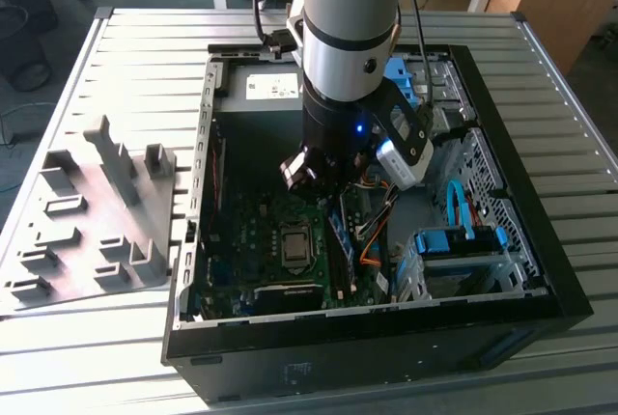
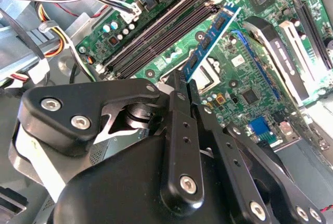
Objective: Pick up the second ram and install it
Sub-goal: 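Insert the second ram into the second slot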
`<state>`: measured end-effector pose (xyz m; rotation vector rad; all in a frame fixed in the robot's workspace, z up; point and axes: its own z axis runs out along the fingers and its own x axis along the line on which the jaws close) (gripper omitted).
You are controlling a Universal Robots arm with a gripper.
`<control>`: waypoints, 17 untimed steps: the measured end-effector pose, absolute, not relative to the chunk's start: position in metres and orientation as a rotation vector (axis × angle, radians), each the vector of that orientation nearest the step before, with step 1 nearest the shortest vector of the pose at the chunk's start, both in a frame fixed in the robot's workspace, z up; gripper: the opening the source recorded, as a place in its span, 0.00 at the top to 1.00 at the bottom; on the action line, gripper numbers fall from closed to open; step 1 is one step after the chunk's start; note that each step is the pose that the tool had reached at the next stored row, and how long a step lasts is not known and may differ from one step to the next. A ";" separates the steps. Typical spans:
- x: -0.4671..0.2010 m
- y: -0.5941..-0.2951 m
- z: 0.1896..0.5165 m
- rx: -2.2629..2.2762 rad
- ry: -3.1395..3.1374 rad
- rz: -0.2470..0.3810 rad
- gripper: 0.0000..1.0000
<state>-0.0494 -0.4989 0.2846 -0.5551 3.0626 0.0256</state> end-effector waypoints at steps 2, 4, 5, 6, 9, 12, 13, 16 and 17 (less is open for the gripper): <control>-0.049 -0.499 0.285 -0.547 3.064 0.026 0.86; -0.049 -0.499 0.285 -0.539 3.065 0.025 0.86; -0.049 -0.499 0.285 -0.535 3.066 0.025 0.86; -0.049 -0.499 0.285 -0.530 3.067 0.025 0.86; -0.049 -0.499 0.285 -0.516 3.069 0.025 0.86; -0.049 -0.499 0.285 -0.496 3.073 0.025 0.86; -0.049 -0.499 0.284 -0.487 3.074 0.025 0.86; -0.049 -0.499 0.284 -0.450 3.079 0.024 0.86; -0.049 -0.499 0.284 -0.434 3.082 0.024 0.86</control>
